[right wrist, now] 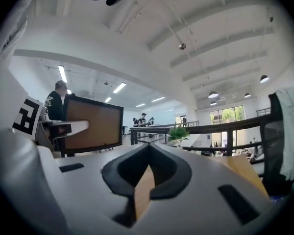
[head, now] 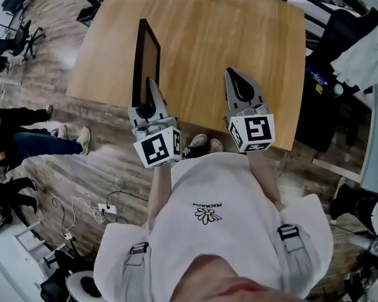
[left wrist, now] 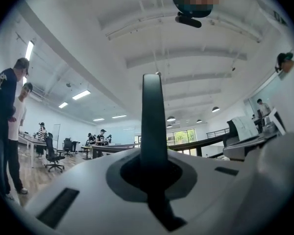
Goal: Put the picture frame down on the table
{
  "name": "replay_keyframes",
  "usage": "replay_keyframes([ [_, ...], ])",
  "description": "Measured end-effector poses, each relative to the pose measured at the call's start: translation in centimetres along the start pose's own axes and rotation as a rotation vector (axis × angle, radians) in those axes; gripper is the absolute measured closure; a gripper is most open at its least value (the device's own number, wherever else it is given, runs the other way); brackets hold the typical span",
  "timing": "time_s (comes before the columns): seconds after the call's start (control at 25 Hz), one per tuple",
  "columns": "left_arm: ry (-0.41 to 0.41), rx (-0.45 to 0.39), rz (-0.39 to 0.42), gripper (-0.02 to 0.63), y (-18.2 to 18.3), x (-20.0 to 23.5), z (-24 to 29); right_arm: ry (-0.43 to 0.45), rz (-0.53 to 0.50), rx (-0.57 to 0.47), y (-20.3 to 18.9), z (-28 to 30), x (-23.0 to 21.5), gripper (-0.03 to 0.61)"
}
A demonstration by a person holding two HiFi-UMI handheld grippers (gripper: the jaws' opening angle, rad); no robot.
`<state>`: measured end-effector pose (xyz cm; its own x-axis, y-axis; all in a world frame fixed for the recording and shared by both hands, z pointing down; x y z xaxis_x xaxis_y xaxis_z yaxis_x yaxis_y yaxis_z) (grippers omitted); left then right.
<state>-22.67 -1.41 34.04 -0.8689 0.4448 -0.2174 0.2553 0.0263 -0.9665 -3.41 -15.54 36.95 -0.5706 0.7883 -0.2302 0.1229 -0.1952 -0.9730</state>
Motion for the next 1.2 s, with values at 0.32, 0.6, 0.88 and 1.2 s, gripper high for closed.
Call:
replay_keyframes([
  [0.32, -0.158, -0.032, 0.009, 0.591, -0.3, -2.0, 4.4, -0.193, -0.079, -0.067, 1.4, -1.0, -1.6, 0.572],
  [0.6, -0.252, -0.072, -0.012, 0.591, -0.1, -2.2, 6.7, -0.262, -0.105, -0.083, 1.7, -0.4, -1.2, 0.572],
  [0.88, -0.291, -0.067, -0.053, 0.591, -1.1, -2.1, 7.5, -0.259, -0.070, -0.047, 1.0, 0.3, -0.3, 0.572],
  [1.2, -0.297, -0.100, 0.022, 0.591, -1.0, -2.5, 7.9, -0.233, -0.052, 0.000, -0.3, 1.3, 0.9, 0.572],
])
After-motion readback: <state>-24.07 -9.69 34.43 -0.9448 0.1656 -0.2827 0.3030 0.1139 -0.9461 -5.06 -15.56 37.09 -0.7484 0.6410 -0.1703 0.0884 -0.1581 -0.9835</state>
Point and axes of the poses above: the fingertips, and each gripper's own axes: z forward along the fingers, x to its left, y out of its top, the point moved 7 cm from there along -z, backward along the fingers, and after that the axes turned 10 degrees about z, right-handed, at the moved point
